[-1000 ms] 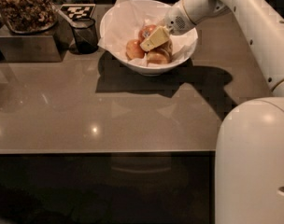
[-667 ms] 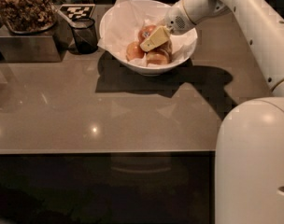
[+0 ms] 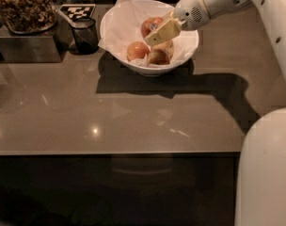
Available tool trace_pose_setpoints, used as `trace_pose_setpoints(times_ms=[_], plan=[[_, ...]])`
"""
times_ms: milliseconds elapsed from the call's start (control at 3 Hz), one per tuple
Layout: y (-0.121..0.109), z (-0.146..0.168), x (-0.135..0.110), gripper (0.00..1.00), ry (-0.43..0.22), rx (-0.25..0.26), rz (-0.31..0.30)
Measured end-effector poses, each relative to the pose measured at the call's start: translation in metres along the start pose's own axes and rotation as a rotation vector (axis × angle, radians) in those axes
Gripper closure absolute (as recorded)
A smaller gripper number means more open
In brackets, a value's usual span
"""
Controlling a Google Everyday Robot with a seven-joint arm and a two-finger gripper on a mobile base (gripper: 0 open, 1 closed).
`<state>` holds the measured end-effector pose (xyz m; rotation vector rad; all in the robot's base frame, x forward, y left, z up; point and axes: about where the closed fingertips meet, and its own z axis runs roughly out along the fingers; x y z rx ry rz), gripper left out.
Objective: Pick apple from white bowl
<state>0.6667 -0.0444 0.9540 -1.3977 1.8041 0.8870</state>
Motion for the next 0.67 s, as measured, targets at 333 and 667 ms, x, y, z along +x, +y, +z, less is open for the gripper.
trace_pose_setpoints(times_ms=[333,667], plan=[[0.035,-0.030,-0.005,1.00,-0.043,-0.028,0.000],[0.060,-0.060,0.004,1.00,-0.039,0.024,0.016]])
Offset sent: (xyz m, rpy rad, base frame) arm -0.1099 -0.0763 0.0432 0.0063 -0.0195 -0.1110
